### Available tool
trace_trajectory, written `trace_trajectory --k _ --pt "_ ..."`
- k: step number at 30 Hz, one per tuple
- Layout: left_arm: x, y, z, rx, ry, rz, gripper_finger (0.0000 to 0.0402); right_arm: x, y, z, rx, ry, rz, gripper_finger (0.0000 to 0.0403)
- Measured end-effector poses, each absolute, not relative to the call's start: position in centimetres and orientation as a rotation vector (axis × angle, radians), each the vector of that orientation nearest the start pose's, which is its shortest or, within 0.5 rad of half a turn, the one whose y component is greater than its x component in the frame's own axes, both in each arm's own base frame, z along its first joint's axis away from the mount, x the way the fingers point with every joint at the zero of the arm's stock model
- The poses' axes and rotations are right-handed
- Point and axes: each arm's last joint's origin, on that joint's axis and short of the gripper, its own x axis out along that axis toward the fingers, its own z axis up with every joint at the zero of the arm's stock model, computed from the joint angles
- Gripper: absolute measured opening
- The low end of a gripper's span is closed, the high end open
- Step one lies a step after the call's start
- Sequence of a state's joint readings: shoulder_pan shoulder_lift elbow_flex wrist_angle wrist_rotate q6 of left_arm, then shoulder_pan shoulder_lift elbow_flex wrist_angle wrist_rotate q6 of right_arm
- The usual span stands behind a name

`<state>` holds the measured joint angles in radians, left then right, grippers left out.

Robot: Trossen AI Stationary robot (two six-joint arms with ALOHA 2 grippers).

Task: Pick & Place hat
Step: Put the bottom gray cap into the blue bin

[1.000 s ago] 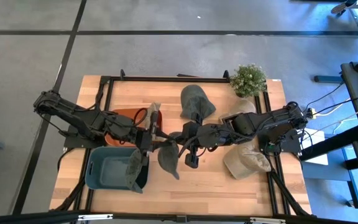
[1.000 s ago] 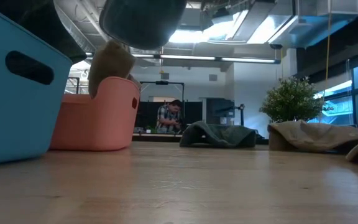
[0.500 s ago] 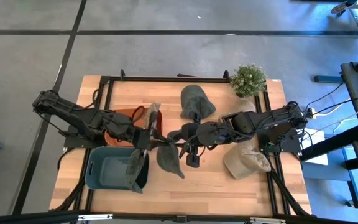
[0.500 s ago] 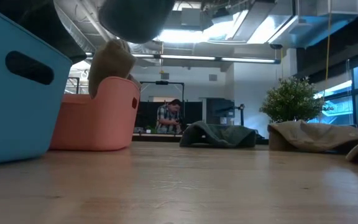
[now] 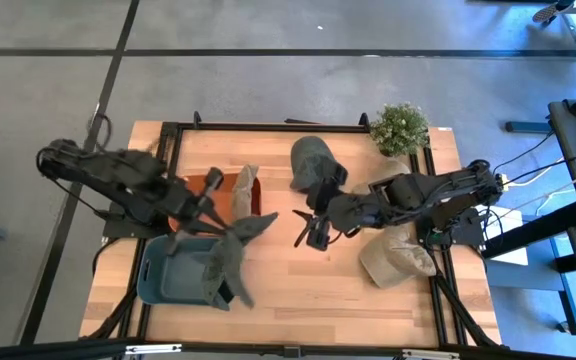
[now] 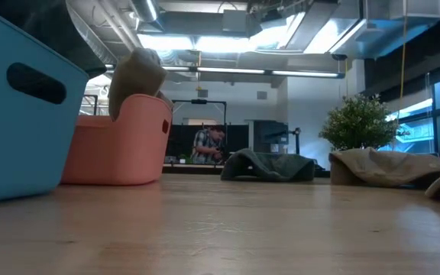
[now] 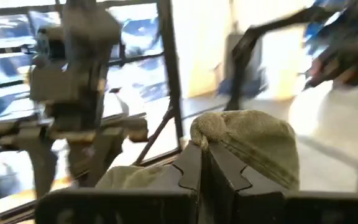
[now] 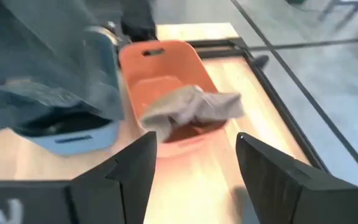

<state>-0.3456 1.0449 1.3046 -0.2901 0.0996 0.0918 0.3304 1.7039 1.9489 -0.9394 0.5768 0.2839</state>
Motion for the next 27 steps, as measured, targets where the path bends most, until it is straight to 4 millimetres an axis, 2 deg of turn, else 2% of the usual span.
trace_trajectory --k 2,7,13,19,27 --pt "18.2 -7.1 46.0 0.061 0.031 -0.484 0.0006 33.4 9.8 42.1 -0.024 0.604 -0.337 0.0221" --pt "16.1 -7.7 46.8 0.064 0.107 -0.555 0.0006 33.4 9.7 41.8 0.004 0.624 -0.356 0.0222" --pt "12.9 -8.5 47.1 0.091 0.109 -0.427 0.0004 33.3 9.7 41.8 0.037 0.623 -0.368 0.0223" --pt "11.1 -10.0 45.2 0.077 0.153 -0.338 0.0004 33.4 9.7 41.5 0.032 0.631 -0.371 0.0223" --pt "9.6 -11.6 42.0 0.012 0.206 -0.317 0.0004 33.6 9.0 41.6 0.038 0.628 -0.39 0.0223"
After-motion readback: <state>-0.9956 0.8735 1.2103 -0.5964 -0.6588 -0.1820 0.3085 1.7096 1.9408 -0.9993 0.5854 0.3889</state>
